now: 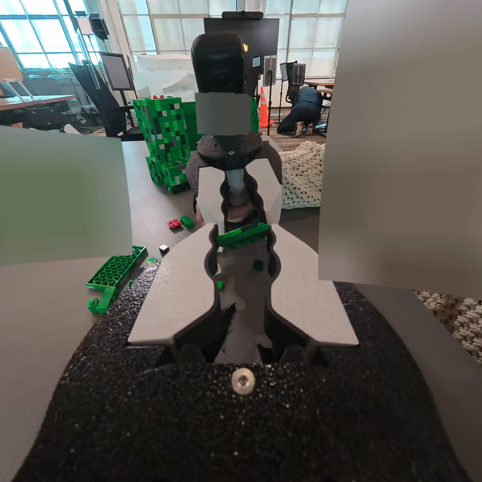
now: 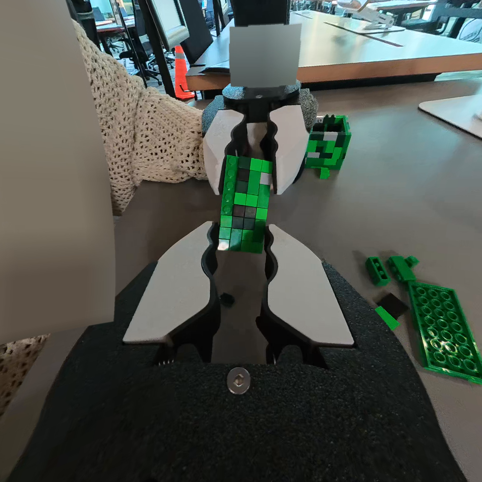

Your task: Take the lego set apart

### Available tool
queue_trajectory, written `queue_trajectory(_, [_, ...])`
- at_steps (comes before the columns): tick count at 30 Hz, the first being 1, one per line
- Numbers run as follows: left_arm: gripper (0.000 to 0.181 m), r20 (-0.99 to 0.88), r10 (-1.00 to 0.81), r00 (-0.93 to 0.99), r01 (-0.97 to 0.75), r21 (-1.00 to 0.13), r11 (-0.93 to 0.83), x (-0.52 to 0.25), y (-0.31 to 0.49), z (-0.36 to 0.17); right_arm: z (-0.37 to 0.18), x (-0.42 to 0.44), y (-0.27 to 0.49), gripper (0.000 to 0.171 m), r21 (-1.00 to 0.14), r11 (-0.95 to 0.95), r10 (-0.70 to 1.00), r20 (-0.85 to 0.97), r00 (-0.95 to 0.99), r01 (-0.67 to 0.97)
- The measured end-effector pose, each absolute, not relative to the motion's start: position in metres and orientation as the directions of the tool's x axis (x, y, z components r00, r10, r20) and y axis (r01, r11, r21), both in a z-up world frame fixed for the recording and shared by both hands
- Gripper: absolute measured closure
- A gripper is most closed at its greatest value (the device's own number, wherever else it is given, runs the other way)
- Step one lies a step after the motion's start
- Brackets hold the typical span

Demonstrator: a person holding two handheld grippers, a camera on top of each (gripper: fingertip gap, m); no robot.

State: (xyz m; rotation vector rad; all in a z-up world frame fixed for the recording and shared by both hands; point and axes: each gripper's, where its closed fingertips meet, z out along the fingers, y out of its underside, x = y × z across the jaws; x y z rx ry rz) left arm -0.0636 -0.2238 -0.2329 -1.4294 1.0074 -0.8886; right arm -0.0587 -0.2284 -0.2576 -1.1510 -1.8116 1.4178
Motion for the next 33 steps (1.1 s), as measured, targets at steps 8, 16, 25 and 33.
queue_trajectory(8, [0.146,-0.005,-0.944,0.329,-0.119,-0.992,-0.036,-0.062,-0.226,-0.236,-0.254,-0.058,-0.231,0.141,-0.948,-0.049,0.846,-0.206,-0.492,0.313])
queue_trajectory(16, [0.146,0.036,-0.949,0.313,-0.098,-0.993,-0.07,-0.062,-0.226,-0.235,-0.254,-0.059,-0.233,0.14,-0.956,0.005,0.859,-0.147,-0.491,0.294])
queue_trajectory(25, [0.15,-0.056,-0.943,0.329,-0.136,-0.991,0.011,-0.062,-0.226,-0.237,-0.255,-0.053,-0.25,0.171,-0.915,-0.095,0.751,-0.324,-0.576,0.391])
queue_trajectory(33, [0.149,0.017,-0.924,0.382,-0.043,-0.998,-0.036,-0.072,-0.216,-0.228,-0.251,-0.063,-0.223,0.14,-0.957,-0.053,0.88,-0.179,-0.441,0.284])
